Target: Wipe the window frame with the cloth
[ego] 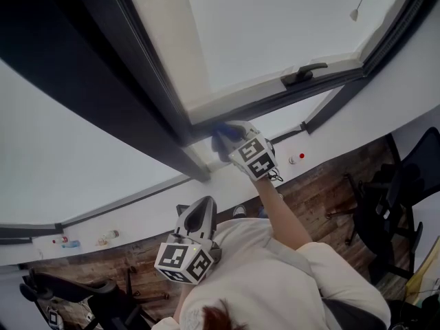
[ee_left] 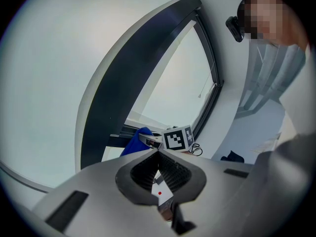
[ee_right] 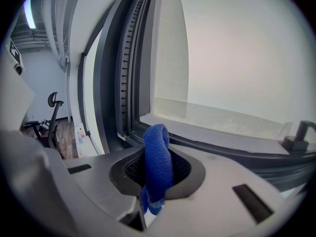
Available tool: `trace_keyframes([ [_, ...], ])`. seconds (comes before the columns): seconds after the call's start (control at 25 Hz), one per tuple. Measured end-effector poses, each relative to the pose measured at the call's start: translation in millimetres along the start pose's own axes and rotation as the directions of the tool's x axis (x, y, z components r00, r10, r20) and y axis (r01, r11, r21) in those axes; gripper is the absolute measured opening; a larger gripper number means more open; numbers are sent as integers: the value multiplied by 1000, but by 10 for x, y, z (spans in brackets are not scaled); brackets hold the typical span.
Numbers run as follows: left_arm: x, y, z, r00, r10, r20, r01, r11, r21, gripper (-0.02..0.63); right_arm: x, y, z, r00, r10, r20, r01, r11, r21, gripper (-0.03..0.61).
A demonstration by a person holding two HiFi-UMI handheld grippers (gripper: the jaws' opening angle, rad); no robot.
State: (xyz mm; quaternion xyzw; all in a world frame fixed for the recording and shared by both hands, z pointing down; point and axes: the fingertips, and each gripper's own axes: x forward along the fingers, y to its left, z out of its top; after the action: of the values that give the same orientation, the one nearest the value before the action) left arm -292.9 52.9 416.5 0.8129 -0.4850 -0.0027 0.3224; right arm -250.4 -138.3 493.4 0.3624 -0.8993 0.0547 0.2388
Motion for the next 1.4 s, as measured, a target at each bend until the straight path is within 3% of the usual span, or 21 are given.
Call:
trace_keyframes([
  [1.4, 289, -178, -3, 998, -55, -30, 56, 998, 24, 5, -248, -517, -173, 996, -90, 0, 89, 995, 51, 49],
])
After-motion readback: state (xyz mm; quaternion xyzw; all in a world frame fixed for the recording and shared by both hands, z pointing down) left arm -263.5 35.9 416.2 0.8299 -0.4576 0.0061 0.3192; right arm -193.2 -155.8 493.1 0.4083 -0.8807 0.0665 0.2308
